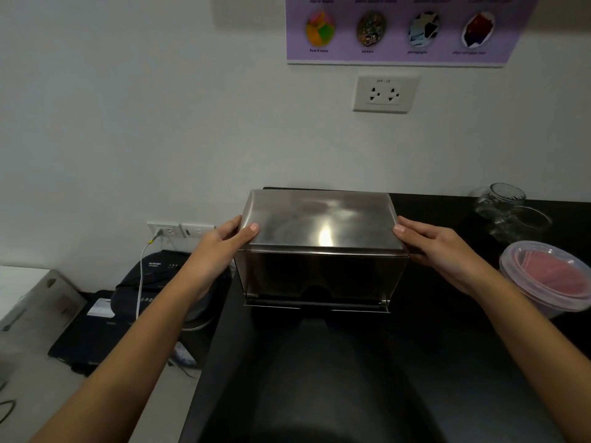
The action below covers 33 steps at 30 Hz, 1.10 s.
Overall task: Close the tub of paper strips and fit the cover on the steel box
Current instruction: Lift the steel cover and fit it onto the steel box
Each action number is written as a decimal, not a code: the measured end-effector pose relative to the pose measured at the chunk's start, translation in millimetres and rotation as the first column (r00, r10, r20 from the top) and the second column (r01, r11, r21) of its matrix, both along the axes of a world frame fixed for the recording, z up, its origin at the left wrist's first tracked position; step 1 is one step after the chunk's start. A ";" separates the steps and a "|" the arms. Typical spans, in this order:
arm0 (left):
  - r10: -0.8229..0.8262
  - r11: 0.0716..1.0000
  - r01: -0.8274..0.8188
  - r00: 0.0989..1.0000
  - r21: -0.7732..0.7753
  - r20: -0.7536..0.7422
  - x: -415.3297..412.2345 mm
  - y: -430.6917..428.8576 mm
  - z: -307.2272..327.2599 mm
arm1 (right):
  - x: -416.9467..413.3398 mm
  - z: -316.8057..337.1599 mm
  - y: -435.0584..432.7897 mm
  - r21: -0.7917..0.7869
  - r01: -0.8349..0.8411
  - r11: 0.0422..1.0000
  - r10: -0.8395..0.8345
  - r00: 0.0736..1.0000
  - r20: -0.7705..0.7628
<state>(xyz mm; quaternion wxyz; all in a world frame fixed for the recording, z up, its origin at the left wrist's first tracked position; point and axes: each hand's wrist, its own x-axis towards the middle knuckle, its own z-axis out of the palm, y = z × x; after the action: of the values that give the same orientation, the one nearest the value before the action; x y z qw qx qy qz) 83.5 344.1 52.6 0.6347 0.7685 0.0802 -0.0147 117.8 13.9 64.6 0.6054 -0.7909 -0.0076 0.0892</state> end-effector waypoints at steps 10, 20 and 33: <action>0.006 1.000 -0.006 1.000 0.011 -0.009 4.6 5.4 -6.0 | -3.4 4.2 0.7 -0.042 -0.022 0.999 0.023 1.000 0.007; 0.065 0.984 -0.093 0.982 -0.155 -0.177 54.5 -4.5 9.6 | 47.8 19.2 24.4 0.082 0.096 0.992 -0.083 0.986 -0.141; 0.114 0.967 -0.150 0.978 -0.206 -0.173 73.2 2.2 0.6 | 52.9 7.8 27.8 0.113 0.189 0.975 -0.182 0.981 -0.072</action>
<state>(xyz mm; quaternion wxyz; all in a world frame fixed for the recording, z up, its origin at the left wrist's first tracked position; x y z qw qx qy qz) 156.7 346.2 53.1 0.7061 0.6836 0.1798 -0.0425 170.7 41.6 72.4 0.6572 -0.7475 0.0794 0.0558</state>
